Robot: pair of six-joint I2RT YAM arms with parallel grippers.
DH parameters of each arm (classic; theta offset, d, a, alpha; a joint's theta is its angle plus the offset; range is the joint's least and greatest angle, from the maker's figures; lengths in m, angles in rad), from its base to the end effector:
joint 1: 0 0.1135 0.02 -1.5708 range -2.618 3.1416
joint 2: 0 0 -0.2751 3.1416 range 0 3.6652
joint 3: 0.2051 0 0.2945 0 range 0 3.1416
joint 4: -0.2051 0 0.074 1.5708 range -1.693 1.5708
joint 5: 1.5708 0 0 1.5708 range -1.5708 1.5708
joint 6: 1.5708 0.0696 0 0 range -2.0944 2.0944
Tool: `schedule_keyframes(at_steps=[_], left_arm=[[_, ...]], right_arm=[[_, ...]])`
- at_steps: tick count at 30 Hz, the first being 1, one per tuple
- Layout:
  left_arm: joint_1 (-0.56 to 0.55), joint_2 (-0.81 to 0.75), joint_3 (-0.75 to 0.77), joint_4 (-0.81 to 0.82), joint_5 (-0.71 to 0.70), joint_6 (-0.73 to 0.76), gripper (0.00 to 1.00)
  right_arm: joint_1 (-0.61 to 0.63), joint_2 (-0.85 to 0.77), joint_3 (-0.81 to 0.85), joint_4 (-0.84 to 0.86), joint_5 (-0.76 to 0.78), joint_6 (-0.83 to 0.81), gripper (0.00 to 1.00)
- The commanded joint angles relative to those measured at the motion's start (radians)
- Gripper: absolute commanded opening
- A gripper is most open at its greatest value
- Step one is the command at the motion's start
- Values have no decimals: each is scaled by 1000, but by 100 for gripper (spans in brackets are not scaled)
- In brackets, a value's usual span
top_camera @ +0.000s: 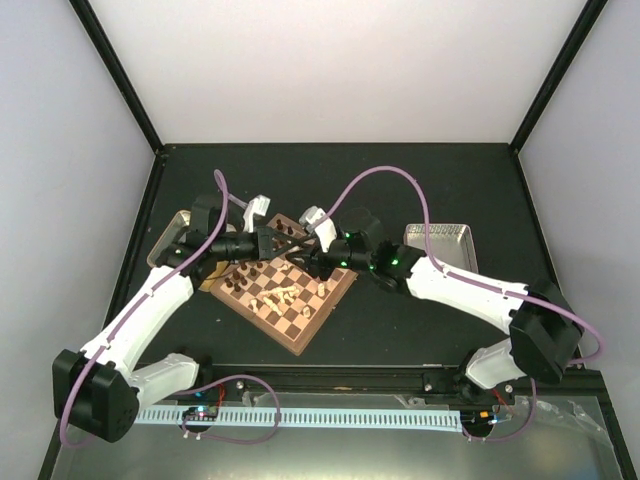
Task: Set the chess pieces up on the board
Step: Pick up the chess piece from the chessboard.
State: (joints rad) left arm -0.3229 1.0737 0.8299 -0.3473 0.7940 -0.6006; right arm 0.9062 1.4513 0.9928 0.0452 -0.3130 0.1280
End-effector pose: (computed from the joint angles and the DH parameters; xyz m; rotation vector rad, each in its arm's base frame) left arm 0.2546 -0.1375 0.2755 0.1852 2.2789 -1.3676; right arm 0.2303 0.3286 0.2565 -0.9907 1.8493 0.9603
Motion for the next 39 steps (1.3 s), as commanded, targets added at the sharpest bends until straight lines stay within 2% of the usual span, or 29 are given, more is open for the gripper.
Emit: schedule_keyframes(at_steps=[1,3,8,13,16,21,35,39], left_arm=[[-4,-25,19,84,62,-78,2],[-4,-45,17,147,68,-140,2],[-4,-89,14,315,76,-360,2],[-4,-111,-2,514,58,-619,2],[-4,-123,-4,558,37,-682,2],[-4,-146,-19,565,20,-716,2],[-4,-159,-53,575,9,-727,2],[-4,-170,-55,541,1,-683,1]], right_arm=[[-4,-63,-8,87,-45,186,55],[-7,-115,-68,197,-55,310,64],[-13,-195,-215,466,-3,675,77],[-14,-183,-257,709,18,999,77],[-15,-166,-248,792,27,1123,67],[-15,-162,-241,820,61,1205,48],[-15,-157,-220,777,52,1255,12],[-19,-177,-208,644,49,1202,6]])
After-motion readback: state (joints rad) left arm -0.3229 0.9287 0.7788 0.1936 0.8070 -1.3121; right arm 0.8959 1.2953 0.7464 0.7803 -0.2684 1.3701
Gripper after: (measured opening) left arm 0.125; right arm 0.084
